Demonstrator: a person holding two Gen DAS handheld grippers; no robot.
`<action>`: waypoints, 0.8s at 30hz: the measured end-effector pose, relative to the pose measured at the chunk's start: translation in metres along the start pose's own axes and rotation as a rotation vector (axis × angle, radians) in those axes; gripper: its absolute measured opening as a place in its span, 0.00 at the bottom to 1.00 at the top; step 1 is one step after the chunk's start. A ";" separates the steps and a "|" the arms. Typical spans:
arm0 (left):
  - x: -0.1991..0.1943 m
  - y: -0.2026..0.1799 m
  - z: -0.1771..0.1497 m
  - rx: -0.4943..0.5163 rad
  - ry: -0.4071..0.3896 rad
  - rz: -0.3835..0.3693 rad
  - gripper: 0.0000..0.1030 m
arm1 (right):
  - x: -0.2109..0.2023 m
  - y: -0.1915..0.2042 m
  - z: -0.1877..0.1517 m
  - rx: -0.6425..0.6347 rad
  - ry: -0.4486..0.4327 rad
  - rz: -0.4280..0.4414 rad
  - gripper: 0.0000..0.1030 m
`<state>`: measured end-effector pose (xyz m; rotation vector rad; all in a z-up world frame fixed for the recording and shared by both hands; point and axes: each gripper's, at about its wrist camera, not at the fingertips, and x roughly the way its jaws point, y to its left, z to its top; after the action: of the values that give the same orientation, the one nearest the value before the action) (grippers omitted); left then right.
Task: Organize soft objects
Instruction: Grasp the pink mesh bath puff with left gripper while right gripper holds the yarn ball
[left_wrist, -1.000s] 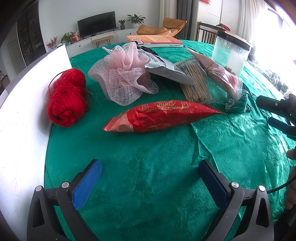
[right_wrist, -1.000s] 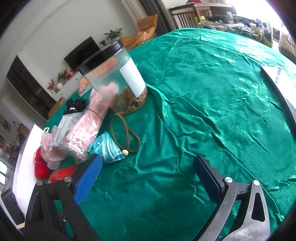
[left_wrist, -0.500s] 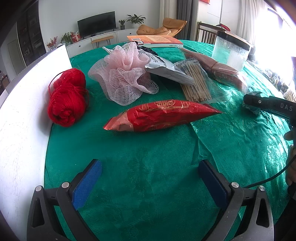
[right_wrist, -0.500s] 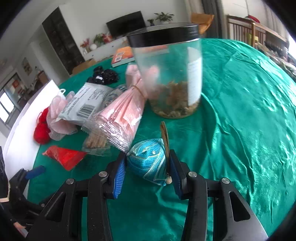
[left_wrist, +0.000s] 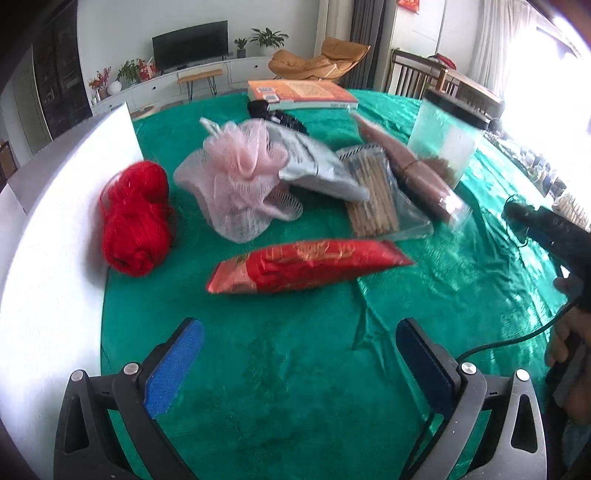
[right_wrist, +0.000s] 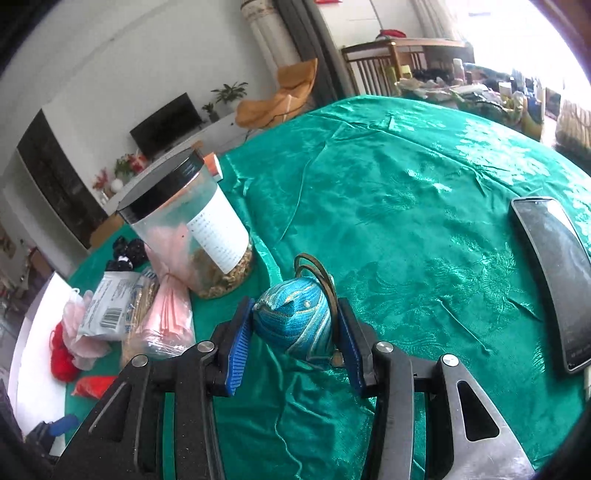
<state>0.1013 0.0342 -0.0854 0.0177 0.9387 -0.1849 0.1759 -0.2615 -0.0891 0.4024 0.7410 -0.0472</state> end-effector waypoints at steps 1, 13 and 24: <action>-0.006 -0.003 0.010 0.012 -0.020 0.002 1.00 | 0.000 -0.001 0.000 0.001 0.004 0.002 0.45; 0.064 0.076 0.109 -0.314 0.068 0.038 0.92 | -0.004 -0.006 -0.003 0.016 -0.012 0.025 0.45; 0.042 0.097 0.125 -0.416 0.042 -0.138 0.26 | 0.017 -0.009 0.035 0.003 0.065 0.129 0.45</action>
<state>0.2412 0.1112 -0.0513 -0.4292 1.0059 -0.1145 0.2094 -0.2817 -0.0798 0.4554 0.7771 0.0865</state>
